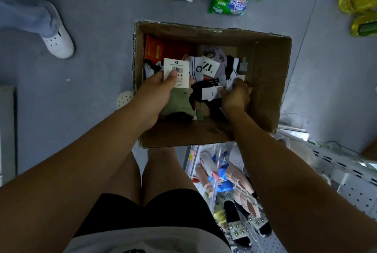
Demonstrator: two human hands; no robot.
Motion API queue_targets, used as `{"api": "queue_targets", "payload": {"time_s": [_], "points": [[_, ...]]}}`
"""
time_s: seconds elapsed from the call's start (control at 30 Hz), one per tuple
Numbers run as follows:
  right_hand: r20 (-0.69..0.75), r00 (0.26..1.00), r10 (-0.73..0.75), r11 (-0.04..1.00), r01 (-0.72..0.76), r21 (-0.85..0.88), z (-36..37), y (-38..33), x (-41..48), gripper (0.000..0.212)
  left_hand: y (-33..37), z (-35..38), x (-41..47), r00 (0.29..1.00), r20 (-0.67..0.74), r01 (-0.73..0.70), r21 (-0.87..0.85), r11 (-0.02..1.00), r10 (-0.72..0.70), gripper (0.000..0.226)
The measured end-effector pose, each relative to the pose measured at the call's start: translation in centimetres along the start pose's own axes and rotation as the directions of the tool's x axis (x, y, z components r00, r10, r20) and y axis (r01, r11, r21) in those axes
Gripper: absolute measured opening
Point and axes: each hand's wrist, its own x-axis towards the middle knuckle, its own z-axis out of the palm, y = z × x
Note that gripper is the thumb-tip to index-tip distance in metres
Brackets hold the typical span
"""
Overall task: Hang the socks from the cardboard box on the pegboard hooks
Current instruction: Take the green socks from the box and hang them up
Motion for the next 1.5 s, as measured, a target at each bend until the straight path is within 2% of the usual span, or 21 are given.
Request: {"api": "queue_targets", "payload": {"time_s": [0.07,0.13,0.27,0.33,0.43,0.57,0.7,0.77,0.87,1.0,1.03,1.1,1.17,1.2,1.3,1.4,1.5], "points": [[0.031,0.999,-0.038,0.993,0.041,-0.108,0.2,-0.1,0.9,0.045,-0.3,0.2,-0.1,1.0,0.025,-0.01,-0.003,1.0,0.01,0.016],[0.047,0.998,-0.029,0.995,0.033,-0.091,0.3,-0.5,1.6,0.041,-0.3,0.3,-0.5,1.0,0.025,-0.013,0.004,1.0,0.013,0.021],[0.056,0.998,0.009,0.969,-0.022,0.246,-0.9,-0.7,0.4,0.03,0.0,0.2,-1.4,1.0,0.024,-0.018,0.008,1.0,0.018,0.032],[0.096,0.994,0.043,0.911,-0.079,0.406,-2.6,-0.5,-1.3,0.028,0.0,0.1,-1.8,0.999,0.012,-0.037,0.024,0.999,0.037,0.026],[0.152,0.987,0.053,0.833,-0.127,0.538,-5.9,0.3,-4.4,0.031,0.6,0.2,-3.0,0.998,-0.013,-0.059,0.044,0.997,0.059,0.014],[0.265,0.961,-0.075,0.608,-0.166,0.776,-10.8,0.8,-9.8,0.02,1.7,0.9,-5.1,0.995,-0.054,-0.084,0.072,0.994,0.088,0.019],[0.338,0.914,-0.225,0.368,-0.242,0.898,-14.6,0.6,-14.8,0.018,3.0,2.8,-8.4,0.991,-0.048,-0.123,0.102,0.987,0.129,0.043],[0.337,0.894,-0.295,0.313,-0.243,0.918,-16.0,0.2,-17.2,0.018,3.6,4.0,-10.3,0.982,-0.023,-0.181,0.171,0.969,0.187,0.057],[0.276,0.905,-0.323,0.323,-0.169,0.931,-17.4,-0.4,-20.5,0.026,4.0,5.6,-12.7,0.963,0.032,-0.267,0.223,0.938,0.266,0.062],[0.082,0.929,-0.36,0.385,0.068,0.92,-18.5,-0.5,-23.8,0.049,4.8,6.1,-15.2,0.926,0.063,-0.376,0.246,0.893,0.373,0.051],[0.062,0.927,-0.37,0.396,0.097,0.913,-18.8,-0.4,-24.4,0.048,5.2,6.1,-15.7,0.921,0.069,-0.389,0.25,0.887,0.384,0.05],[0.035,0.932,-0.361,0.498,0.161,0.852,-19.2,-0.3,-25.8,0.035,6.1,6.0,-16.9,0.913,0.109,-0.409,0.257,0.876,0.394,0.051],[0.0,0.957,-0.292,0.608,0.186,0.772,-19.7,-0.3,-26.9,0.026,7.0,6.1,-18.1,0.902,0.181,-0.429,0.283,0.858,0.392,0.053],[-0.032,0.966,-0.258,0.616,0.19,0.765,-19.9,-0.4,-27.4,0.022,7.5,6.1,-18.7,0.895,0.222,-0.441,0.301,0.846,0.387,0.052],[-0.179,0.962,-0.208,0.529,0.264,0.806,-20.8,-0.7,-29.5,0.014,9.0,6.1,-20.5,0.872,0.324,-0.47,0.349,0.811,0.367,0.039],[-0.261,0.96,-0.1,0.332,0.279,0.901,-20.7,-1.0,-32.6,0.011,10.4,5.7,-22.3,0.855,0.402,-0.479,0.366,0.798,0.329,0.026],[-0.333,0.942,0.042,0.2,0.319,0.927,-19.6,-1.2,-35.8,0.011,11.3,5.4,-23.7,0.829,0.484,-0.492,0.391,0.778,0.281,0.022]]}}
